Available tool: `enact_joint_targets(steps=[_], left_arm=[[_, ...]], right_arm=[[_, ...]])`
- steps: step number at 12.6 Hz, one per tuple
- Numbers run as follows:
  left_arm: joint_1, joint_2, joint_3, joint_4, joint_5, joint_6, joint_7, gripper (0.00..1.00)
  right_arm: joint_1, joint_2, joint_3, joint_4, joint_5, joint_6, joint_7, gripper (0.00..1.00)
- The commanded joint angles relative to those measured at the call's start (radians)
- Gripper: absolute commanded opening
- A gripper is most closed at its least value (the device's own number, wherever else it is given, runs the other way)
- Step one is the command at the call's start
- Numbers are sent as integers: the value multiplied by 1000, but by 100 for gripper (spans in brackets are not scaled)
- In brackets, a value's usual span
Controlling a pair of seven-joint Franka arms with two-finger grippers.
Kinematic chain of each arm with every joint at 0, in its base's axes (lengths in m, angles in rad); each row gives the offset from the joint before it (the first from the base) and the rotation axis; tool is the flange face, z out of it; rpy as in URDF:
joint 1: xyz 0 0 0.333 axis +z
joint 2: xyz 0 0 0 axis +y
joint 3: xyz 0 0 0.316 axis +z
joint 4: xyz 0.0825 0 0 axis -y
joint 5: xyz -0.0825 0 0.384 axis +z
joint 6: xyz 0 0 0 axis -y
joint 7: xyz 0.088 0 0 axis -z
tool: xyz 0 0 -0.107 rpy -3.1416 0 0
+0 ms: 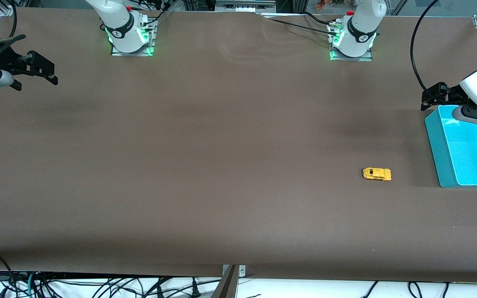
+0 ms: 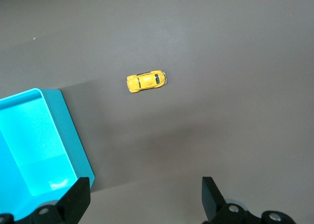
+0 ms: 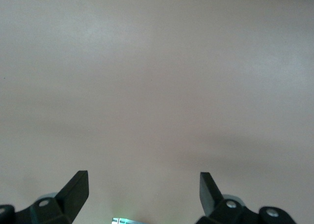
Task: Wind and store yellow beetle car
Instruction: 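Move the left gripper down over the stopped yellow car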
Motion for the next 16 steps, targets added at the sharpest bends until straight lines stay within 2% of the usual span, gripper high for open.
enact_joint_targets(steps=[1, 4, 6, 10, 14, 16], left_arm=[[20, 58, -3, 37, -11, -15, 166, 100], [47, 104, -3, 34, -14, -15, 416, 100], [64, 153, -3, 33, -12, -7, 629, 100], [81, 225, -4, 19, -6, 105, 770, 100], [72, 265, -11, -117, 2, 293, 851, 100], [67, 280, -12, -200, 6, 448, 919, 100]], right_arm=[[11, 18, -11, 32, 5, -12, 16, 100], [10, 39, -11, 42, 6, 0, 7, 100], [11, 40, -8, 53, -23, 3, 13, 100], [13, 53, -6, 55, -37, 39, 16, 100], [11, 52, -11, 56, -35, 42, 16, 100], [8, 52, -11, 56, -47, 45, 16, 100]])
